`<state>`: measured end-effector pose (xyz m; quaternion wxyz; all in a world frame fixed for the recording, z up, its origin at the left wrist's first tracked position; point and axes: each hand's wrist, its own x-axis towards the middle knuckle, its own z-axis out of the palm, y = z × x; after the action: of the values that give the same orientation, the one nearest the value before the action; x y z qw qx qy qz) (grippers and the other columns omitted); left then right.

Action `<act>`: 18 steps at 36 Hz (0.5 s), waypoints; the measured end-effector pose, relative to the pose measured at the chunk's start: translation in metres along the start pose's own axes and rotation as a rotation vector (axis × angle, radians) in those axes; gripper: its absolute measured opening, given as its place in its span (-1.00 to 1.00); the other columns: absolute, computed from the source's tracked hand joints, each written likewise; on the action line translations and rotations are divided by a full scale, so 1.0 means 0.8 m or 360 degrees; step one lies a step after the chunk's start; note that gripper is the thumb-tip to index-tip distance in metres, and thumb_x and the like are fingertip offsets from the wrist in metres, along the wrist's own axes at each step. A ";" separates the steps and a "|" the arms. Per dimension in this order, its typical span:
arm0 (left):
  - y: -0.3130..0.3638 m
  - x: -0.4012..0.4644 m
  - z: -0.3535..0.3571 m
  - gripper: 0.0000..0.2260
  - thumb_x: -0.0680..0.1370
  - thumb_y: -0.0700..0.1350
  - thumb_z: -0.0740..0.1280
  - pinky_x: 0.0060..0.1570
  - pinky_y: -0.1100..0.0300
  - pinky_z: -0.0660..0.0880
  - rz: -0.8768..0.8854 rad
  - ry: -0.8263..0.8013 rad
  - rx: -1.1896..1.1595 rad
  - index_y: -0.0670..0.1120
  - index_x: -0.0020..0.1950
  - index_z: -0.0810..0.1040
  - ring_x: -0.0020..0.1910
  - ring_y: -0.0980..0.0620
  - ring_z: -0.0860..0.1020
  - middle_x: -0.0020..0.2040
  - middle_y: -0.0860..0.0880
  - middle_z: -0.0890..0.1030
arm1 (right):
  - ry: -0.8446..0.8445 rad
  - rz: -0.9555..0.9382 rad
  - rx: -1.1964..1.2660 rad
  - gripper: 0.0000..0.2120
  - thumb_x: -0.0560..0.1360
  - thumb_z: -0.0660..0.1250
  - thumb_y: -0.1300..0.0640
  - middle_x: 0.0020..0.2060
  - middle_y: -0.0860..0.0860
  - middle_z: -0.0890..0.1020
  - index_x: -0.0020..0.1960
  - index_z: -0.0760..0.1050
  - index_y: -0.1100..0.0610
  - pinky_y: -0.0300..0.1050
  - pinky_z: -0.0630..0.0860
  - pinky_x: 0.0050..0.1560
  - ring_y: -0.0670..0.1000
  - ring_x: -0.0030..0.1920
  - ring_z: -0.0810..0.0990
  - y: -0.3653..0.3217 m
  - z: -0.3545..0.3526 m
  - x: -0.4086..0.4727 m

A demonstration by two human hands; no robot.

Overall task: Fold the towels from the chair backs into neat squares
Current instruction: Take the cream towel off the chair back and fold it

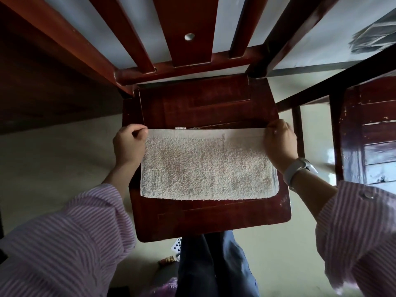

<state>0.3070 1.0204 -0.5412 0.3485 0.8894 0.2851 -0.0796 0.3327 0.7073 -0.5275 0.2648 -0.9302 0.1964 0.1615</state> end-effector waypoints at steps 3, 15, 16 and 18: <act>0.005 0.002 0.005 -0.87 0.52 -0.15 0.30 -0.07 0.20 0.37 0.0005 0.0021 0.0177 -0.16 0.01 0.57 0.02 -0.12 0.53 0.03 -0.18 0.58 | 0.0064 0.0117 -0.0001 -0.79 0.53 0.11 0.23 0.12 0.23 0.45 0.11 0.41 0.27 -0.16 0.18 -0.19 0.24 0.01 0.47 -0.003 0.001 -0.003; 0.017 -0.073 0.034 -0.70 0.52 -0.24 0.18 0.20 -0.03 0.32 0.1147 -0.0001 0.0596 -0.16 0.24 0.49 0.22 -0.08 0.44 0.20 -0.12 0.54 | 0.0064 -0.1054 -0.0387 -0.64 0.45 0.11 0.20 0.13 0.18 0.56 0.20 0.47 0.16 0.20 0.24 0.33 0.16 0.21 0.46 -0.023 0.034 -0.075; 0.017 -0.072 0.039 -0.70 0.52 -0.24 0.19 0.21 -0.04 0.30 0.1176 -0.0045 0.0629 -0.16 0.24 0.49 0.23 -0.08 0.43 0.19 -0.11 0.55 | 0.0003 -0.1086 -0.0407 -0.64 0.46 0.11 0.20 0.16 0.15 0.56 0.22 0.46 0.16 0.20 0.21 0.35 0.14 0.24 0.44 -0.027 0.043 -0.077; 0.022 -0.061 0.044 -0.71 0.53 -0.20 0.19 0.21 -0.05 0.27 0.1081 -0.0079 0.0699 -0.14 0.24 0.49 0.23 -0.07 0.43 0.16 -0.07 0.57 | -0.0042 -0.0985 -0.0441 -0.63 0.47 0.12 0.19 0.18 0.11 0.56 0.24 0.45 0.16 0.20 0.21 0.35 0.12 0.26 0.43 -0.037 0.053 -0.074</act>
<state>0.2783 0.9647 -0.5407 0.1635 0.9841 -0.0571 -0.0405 0.2865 0.7709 -0.5254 0.1748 -0.9707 -0.1225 0.1108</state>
